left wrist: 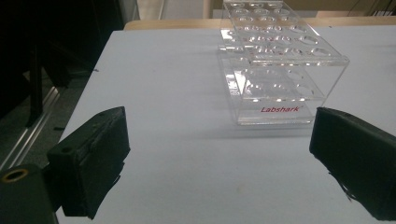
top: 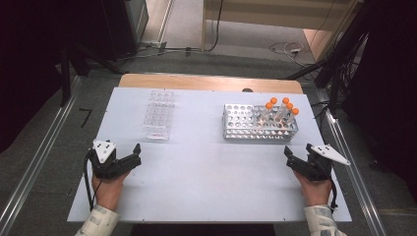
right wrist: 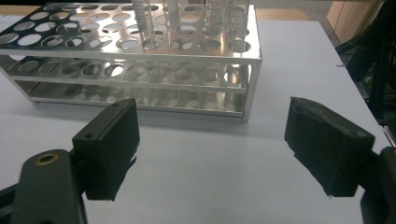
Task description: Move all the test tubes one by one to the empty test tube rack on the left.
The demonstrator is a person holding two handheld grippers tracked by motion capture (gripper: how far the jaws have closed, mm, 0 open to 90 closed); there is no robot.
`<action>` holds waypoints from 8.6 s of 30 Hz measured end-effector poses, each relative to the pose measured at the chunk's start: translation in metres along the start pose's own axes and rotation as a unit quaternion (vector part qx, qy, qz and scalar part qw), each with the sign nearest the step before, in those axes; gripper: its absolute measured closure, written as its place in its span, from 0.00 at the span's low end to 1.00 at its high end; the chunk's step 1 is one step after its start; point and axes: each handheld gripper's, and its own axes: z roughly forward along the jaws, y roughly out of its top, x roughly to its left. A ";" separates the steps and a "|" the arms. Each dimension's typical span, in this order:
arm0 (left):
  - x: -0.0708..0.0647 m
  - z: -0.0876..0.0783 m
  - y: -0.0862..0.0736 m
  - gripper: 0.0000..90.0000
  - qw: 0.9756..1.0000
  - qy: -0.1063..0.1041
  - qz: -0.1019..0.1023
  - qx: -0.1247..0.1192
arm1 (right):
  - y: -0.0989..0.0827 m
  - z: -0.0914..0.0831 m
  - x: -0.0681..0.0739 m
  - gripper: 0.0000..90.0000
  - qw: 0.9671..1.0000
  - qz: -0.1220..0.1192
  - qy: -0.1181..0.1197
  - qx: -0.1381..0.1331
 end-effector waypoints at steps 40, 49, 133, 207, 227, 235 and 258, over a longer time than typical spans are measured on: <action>-0.002 0.003 0.000 0.06 1.000 -0.011 -0.005 0.002 | 0.059 0.067 -0.014 0.56 0.999 -0.018 -0.042 -0.007; -0.002 0.003 0.000 0.06 1.000 -0.012 -0.008 0.003 | 0.062 0.079 -0.012 0.68 0.999 -0.022 -0.044 -0.002; -0.069 0.010 0.025 0.11 0.991 -0.134 0.022 -0.005 | 0.043 0.029 0.136 0.80 0.976 -0.101 0.191 -0.003; -0.139 0.022 0.057 0.78 0.954 -0.292 0.070 0.009 | 0.028 0.045 0.209 0.34 0.947 -0.161 0.271 0.056; -0.089 0.042 0.089 0.78 0.970 -0.243 -0.005 0.002 | 0.031 0.046 0.171 0.33 0.960 -0.131 0.237 0.065; -0.073 0.043 0.106 0.78 0.975 -0.223 -0.014 -0.014 | 0.031 0.045 0.171 0.33 0.961 -0.130 0.236 0.065; -0.037 0.048 0.137 0.78 0.987 -0.155 -0.019 -0.037 | 0.031 0.045 0.169 0.33 0.962 -0.125 0.235 0.063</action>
